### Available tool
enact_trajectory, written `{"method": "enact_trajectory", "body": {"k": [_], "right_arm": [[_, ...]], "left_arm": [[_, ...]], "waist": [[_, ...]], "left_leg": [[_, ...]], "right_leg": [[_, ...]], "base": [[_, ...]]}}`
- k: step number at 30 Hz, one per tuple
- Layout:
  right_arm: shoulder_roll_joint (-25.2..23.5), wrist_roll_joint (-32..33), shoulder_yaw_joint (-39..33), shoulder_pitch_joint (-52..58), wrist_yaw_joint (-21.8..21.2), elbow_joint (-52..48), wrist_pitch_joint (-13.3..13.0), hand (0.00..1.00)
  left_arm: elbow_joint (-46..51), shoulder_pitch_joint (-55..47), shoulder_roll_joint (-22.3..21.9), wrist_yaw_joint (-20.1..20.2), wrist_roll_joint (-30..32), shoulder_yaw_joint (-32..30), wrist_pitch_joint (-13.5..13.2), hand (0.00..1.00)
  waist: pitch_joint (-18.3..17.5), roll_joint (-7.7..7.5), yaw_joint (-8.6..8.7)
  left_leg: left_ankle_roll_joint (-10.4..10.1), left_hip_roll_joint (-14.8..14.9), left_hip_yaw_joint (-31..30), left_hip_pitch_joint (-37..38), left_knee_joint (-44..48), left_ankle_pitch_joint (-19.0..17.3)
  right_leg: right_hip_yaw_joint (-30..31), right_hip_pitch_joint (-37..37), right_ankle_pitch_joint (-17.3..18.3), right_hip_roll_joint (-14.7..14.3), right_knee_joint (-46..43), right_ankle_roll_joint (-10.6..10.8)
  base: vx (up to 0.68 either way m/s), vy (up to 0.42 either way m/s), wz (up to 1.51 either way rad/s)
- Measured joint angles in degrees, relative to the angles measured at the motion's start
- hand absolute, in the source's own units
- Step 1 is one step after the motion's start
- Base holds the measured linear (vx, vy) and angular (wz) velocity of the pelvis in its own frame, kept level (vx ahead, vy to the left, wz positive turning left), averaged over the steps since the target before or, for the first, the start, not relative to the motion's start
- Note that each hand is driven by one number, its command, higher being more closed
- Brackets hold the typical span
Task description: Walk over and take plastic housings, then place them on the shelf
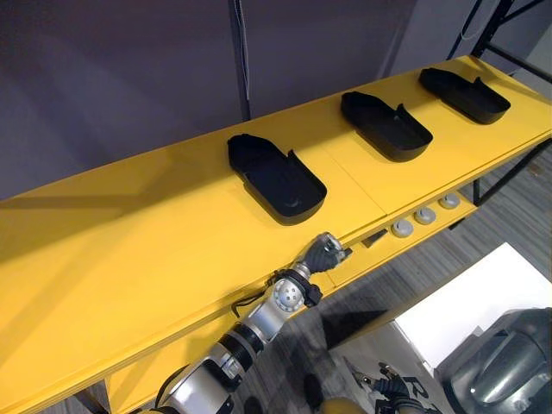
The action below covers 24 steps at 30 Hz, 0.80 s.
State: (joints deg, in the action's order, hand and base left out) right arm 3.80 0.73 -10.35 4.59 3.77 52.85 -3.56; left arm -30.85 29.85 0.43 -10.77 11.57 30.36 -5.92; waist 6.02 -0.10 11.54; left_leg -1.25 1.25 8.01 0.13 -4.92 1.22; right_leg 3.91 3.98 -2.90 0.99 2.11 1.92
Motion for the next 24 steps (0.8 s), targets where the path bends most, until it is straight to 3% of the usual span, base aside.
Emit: {"method": "enact_trajectory", "body": {"k": [24], "right_arm": [[-0.21, 0.00, -0.93, 2.19, 1.80, 0.06, -0.11, 0.00]], "left_arm": [[0.39, -0.34, 0.58, -7.03, -3.41, -9.55, 0.21, 1.00]], "waist": [[0.97, 0.48, 0.20]], "left_leg": [[-0.95, 0.99, 1.53, 1.10, 0.01, -0.66]], "right_leg": [[1.45, -0.59, -0.11, -0.98, 0.36, -0.17]], "base": [[0.00, -0.002, -0.03]]}}
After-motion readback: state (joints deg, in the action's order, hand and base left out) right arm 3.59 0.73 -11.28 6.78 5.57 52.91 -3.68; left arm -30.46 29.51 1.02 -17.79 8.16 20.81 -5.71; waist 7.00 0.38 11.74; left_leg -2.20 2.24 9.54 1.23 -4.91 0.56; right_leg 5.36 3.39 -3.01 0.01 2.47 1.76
